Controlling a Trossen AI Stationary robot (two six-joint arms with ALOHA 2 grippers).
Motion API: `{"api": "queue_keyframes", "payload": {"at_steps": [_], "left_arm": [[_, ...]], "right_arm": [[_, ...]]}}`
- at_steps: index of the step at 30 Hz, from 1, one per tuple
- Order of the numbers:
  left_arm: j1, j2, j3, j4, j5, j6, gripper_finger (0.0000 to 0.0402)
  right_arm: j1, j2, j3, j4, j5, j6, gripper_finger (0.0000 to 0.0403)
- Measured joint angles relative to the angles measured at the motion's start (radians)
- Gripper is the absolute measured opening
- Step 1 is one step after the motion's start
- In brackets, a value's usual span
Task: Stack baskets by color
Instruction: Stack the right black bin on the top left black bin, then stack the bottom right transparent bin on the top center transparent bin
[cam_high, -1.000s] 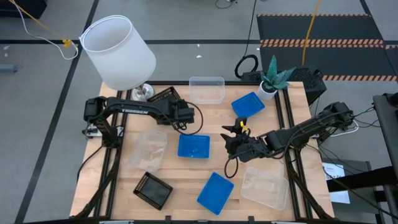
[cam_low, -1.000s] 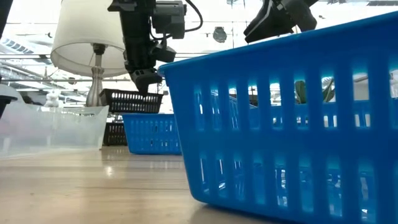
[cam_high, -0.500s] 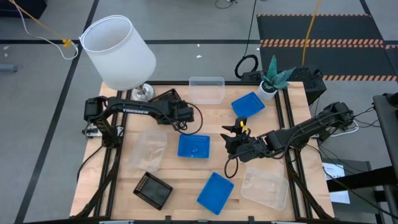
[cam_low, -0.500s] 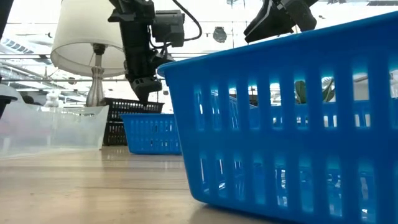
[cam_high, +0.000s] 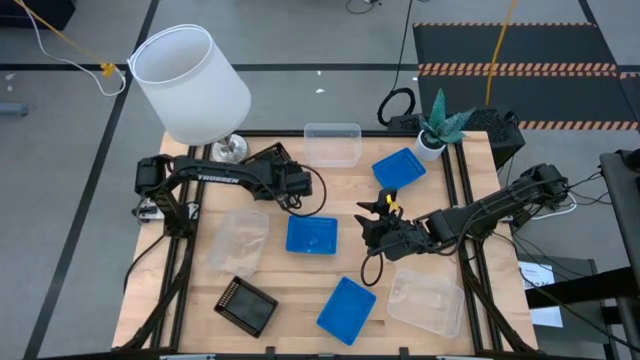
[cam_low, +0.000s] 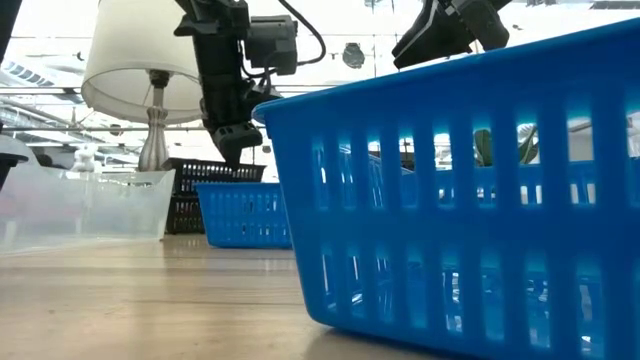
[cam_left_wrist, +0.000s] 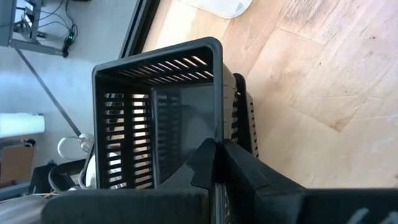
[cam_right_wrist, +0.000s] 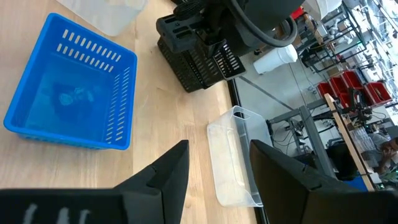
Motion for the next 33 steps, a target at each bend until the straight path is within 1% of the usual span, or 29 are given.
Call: {"api": "queue_keyframes", "payload": {"at_steps": [6, 9, 11, 18, 21, 26, 33], "left_arm": [[0.001, 0.000, -0.037, 0.007, 0.003, 0.022, 0.0027], [0.003, 0.000, -0.038, 0.020, 0.002, 0.008, 0.0039], [0.007, 0.000, -0.038, 0.031, 0.002, 0.002, 0.0057], [0.021, 0.000, -0.038, 0.038, -0.001, -0.028, 0.0149], [0.020, -0.008, -0.028, 0.039, 0.000, -0.029, 0.0172], [-0.010, -0.068, -0.020, 0.063, 0.000, -0.010, 0.0177], [-0.083, -0.210, -0.018, 0.062, 0.000, -0.007, 0.0156]], "right_arm": [[0.000, 0.000, 0.000, 0.000, 0.000, 0.000, 0.0162], [0.000, 0.000, 0.000, 0.004, 0.000, 0.000, 0.0162], [0.000, 0.000, 0.000, 0.008, 0.000, 0.000, 0.0162], [0.000, 0.000, 0.000, 0.008, -0.001, 0.000, 0.0162], [0.000, 0.001, 0.000, 0.008, -0.001, 0.000, 0.0162], [0.000, 0.001, 0.000, 0.008, -0.001, 0.001, 0.0162], [0.000, 0.001, 0.000, 0.008, -0.002, 0.026, 0.0162]]}}
